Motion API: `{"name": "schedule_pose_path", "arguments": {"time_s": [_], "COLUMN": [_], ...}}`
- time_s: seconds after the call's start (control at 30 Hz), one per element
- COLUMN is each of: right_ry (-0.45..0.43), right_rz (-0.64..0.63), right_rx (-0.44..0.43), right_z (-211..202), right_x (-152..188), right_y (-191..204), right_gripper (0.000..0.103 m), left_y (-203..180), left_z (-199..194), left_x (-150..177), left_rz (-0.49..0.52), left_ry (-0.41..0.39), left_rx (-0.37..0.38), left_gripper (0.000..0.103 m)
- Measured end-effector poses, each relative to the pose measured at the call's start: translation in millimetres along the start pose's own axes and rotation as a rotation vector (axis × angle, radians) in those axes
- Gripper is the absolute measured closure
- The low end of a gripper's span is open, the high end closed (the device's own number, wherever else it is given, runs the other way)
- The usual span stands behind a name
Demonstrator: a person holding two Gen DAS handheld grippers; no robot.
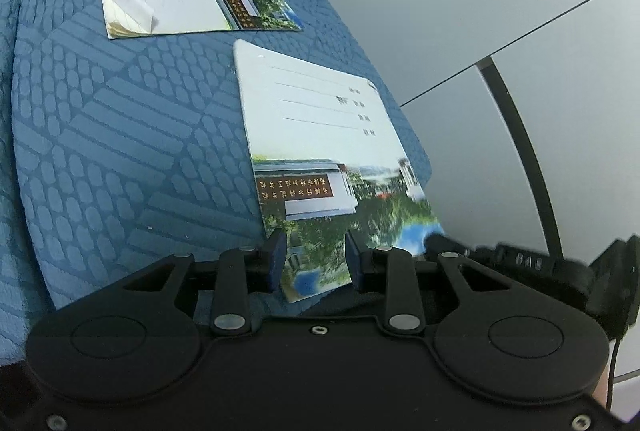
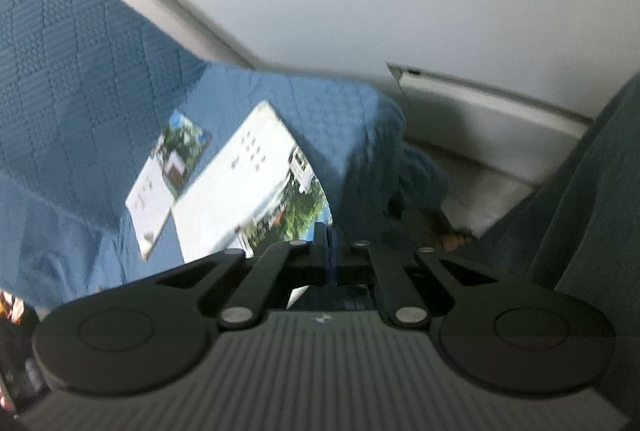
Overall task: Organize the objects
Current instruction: 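Lift the postcard up on its edge with both grippers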
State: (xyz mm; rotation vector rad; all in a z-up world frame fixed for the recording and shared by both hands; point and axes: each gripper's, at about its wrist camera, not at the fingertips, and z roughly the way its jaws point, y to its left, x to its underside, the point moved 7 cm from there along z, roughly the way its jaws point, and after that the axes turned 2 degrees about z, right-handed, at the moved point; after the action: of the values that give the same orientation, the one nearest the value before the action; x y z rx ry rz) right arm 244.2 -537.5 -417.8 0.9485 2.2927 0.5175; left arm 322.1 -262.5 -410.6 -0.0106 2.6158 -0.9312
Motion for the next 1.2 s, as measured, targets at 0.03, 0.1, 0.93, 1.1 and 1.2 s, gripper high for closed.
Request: {"name": "schedule_pose_path", "arguments": {"time_s": [0.03, 0.1, 0.93, 1.1, 1.2], "right_ry": [0.009, 0.024, 0.064, 0.025, 0.018], "right_rz": [-0.003, -0.002, 0.137, 0.134, 0.142], "right_rx": [-0.001, -0.015, -0.188, -0.216, -0.232], "right_z": [-1.3, -3.2, 10.8, -11.4, -20.1], "right_x": [3.5, 8.0, 1.6, -7.9, -12.1], "right_y": [-2.8, -8.8, -3.9, 19.3, 34.4], "right_gripper": [0.098, 0.097, 0.098, 0.098, 0.098], "left_y": [0.4, 0.0, 3.5, 5.6, 6.2], "left_z": [0.9, 1.9, -20.0, -35.8, -44.2], "left_x": [0.7, 0.9, -2.5, 4.4, 9.2], "left_rz": [-0.003, -0.001, -0.121, -0.228, -0.312], "left_ry": [0.002, -0.002, -0.022, -0.023, -0.027], "left_rx": [-0.002, -0.006, 0.078, 0.235, 0.347], "left_gripper": [0.074, 0.074, 0.053, 0.045, 0.040]}}
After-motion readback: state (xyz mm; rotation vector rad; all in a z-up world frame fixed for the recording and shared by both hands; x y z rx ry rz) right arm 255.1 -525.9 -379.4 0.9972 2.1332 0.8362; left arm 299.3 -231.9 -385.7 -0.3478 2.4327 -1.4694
